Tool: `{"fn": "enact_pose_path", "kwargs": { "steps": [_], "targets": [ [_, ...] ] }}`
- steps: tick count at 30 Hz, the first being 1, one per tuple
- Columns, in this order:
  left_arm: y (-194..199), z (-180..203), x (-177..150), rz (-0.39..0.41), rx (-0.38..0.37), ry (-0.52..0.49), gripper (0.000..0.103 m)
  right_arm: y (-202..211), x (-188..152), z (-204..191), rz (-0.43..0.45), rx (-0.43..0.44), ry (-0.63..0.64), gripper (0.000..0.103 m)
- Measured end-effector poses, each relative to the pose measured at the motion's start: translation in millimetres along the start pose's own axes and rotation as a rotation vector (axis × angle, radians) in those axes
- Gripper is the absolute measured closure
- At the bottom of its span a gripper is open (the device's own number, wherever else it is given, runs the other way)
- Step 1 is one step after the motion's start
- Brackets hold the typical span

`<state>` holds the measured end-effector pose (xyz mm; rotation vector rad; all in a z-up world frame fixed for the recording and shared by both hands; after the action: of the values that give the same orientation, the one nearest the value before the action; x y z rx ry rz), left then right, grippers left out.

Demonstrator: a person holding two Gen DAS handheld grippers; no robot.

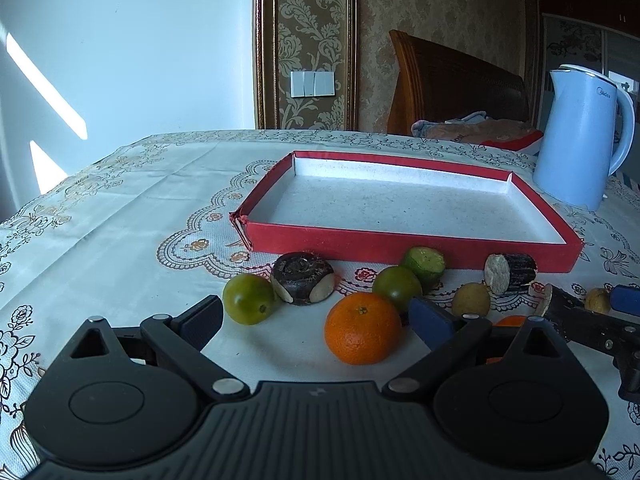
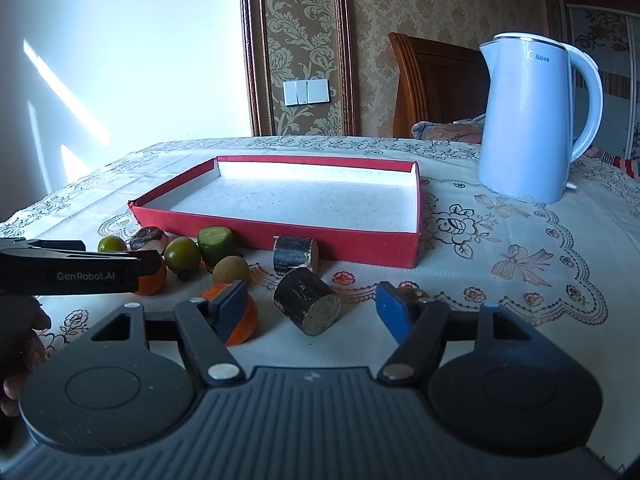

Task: Organize fruits
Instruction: 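Close left tool on the mandarin orange while right tool grasps the black cylinder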

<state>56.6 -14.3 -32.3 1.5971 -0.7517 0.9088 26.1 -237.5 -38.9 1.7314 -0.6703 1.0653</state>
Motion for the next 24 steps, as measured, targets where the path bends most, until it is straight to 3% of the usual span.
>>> {"fn": "enact_pose_path", "kwargs": {
  "steps": [16, 18, 24],
  "targets": [
    [-4.1, 3.6, -0.9, -0.010, 0.006, -0.018, 0.003, -0.3, -0.6, -0.4, -0.005, -0.002, -0.001, 0.033],
    [-3.9, 3.4, -0.9, -0.008, 0.007, -0.017, 0.003, -1.0, -1.1, -0.1, -0.011, 0.000, -0.002, 0.043],
    [-4.1, 5.1, -1.0, -0.010, 0.000, -0.024, 0.003, -2.7, -0.8, 0.0, -0.020, -0.005, 0.000, 0.042]
  ]
}}
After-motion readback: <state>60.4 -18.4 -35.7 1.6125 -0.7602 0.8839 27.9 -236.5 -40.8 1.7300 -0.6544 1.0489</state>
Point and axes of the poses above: each gripper's, at about its wrist camera, not at the fingertips, and y roughly against the way its jaws point, z to its right, x to its top, the point moved 7 cm from there along -y, roughly the way its jaws point, and after that the axes turned 11 degrees about x, right-handed, at the moved point
